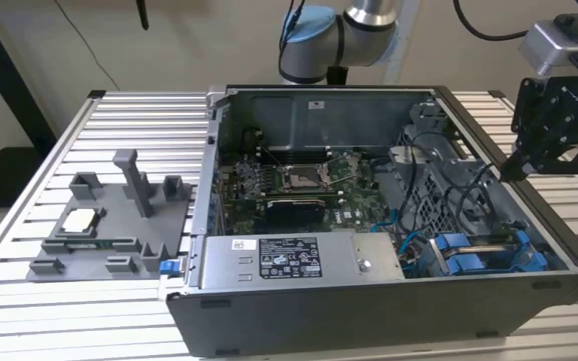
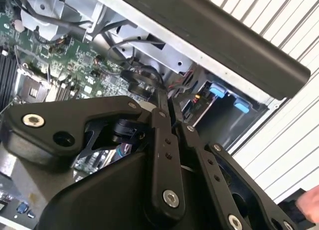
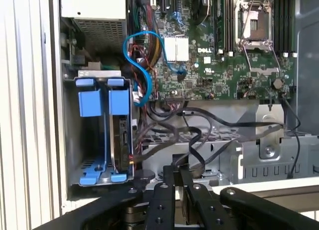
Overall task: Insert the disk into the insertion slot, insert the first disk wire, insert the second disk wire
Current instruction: 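Insert the second disk wire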
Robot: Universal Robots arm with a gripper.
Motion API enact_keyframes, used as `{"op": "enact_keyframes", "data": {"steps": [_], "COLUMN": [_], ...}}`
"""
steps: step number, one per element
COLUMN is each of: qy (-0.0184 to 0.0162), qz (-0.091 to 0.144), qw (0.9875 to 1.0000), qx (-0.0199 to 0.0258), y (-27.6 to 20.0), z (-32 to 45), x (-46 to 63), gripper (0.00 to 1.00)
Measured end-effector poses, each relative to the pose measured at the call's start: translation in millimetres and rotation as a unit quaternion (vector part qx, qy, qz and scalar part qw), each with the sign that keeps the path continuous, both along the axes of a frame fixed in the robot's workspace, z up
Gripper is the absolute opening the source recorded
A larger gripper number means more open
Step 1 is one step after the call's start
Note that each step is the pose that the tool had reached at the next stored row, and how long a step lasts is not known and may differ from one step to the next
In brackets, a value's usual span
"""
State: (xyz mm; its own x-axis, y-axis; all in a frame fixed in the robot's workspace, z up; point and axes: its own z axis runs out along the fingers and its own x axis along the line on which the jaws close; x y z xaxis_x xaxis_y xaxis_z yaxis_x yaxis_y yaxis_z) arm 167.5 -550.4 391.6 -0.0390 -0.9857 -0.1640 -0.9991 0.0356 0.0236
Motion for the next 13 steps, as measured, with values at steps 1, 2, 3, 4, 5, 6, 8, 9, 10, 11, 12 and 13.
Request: {"op": "enact_keyframes", "data": {"steps": [1, 2, 3, 4, 5, 6, 8, 9, 10, 11, 12, 13], "qy": [-0.0001, -0.0001, -0.0003, -0.0004, -0.0005, -0.0005, -0.0005, -0.0005, -0.0005, -0.0006, -0.0009, -0.0009], "qz": [0.000, 0.000, 0.000, 0.001, 0.001, 0.001, 0.002, 0.003, 0.003, 0.004, 0.004, 0.005], "qw": [1.0000, 1.0000, 1.0000, 1.0000, 1.0000, 1.0000, 1.0000, 1.0000, 1.0000, 1.0000, 1.0000, 1.0000], "qx": [-0.0003, -0.0005, -0.0008, -0.0011, -0.0014, -0.0019, -0.0029, -0.0033, -0.0035, -0.0036, -0.0036, -0.0036], "y": [-0.2, -0.6, -1.1, -1.6, -2.1, -2.6, -3.4, -3.9, -4.6, -5.3, -5.9, -6.1], "z": [0.1, 0.1, 0.1, 0.1, 0.1, 0.1, 0.1, 0.1, 0.1, 0.2, 0.1, 0.1], "x": [-3.5, -6.7, -10.0, -13.2, -16.1, -19.0, -24.7, -27.2, -29.5, -31.7, -33.1, -33.3], "gripper": [0.16, 0.16, 0.16, 0.16, 0.16, 0.16, 0.16, 0.16, 0.16, 0.16, 0.16, 0.16]}}
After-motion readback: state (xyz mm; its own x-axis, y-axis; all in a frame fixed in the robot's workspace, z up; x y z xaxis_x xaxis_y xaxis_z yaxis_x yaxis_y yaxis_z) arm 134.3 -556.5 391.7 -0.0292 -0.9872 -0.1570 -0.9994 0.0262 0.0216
